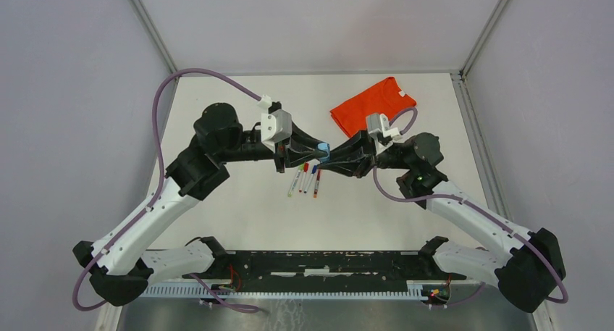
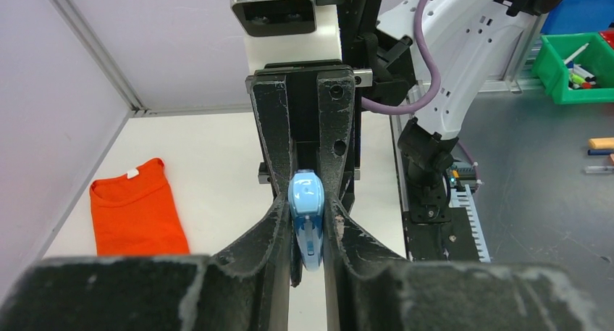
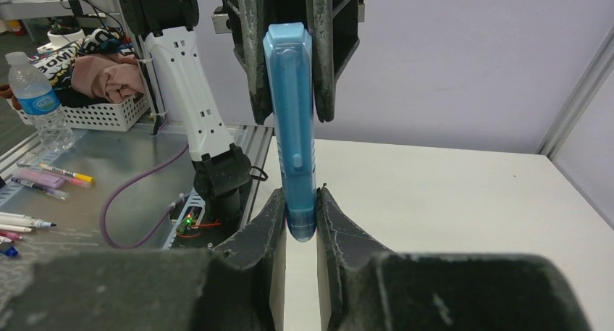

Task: Insert the pens into the pen caps
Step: Press the pen cap onto the pen, then place the pen at the center of the board.

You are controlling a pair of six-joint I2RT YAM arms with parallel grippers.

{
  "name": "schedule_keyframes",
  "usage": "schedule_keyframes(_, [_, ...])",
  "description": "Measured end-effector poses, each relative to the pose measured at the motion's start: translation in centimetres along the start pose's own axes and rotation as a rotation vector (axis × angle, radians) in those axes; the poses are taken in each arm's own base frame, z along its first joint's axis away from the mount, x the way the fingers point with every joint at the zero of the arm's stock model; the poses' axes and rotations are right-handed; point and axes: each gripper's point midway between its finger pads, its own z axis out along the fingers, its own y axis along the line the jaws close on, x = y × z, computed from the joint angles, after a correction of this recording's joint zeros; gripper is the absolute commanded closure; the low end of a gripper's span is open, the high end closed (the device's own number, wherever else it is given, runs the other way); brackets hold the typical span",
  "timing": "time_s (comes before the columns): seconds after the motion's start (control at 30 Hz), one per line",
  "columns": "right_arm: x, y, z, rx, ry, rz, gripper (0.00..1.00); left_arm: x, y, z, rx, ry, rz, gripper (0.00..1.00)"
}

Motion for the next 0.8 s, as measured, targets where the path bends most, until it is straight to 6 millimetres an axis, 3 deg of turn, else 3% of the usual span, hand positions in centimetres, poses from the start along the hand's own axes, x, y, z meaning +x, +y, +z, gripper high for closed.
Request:
schedule_keyframes(0.23, [-0.7, -0.7, 0.2, 0.030, 0.020, 0.026, 1.00, -0.5, 0.7, 0.0, -0.032, -0.019, 0.019, 0.98])
schedule_keyframes(0.53, [-3.4, -2.5, 1.2, 0.050, 0.030, 0.094, 1.00, -2.1, 2.5, -0.4, -0.049, -0.085, 0.085, 0.98])
schedule_keyframes(0.8, [-3.8, -3.3, 1.1, 0.064, 0.077, 0.130, 1.00, -2.1, 3.4, 0.3, -0.039, -0.089, 0.093, 0.98])
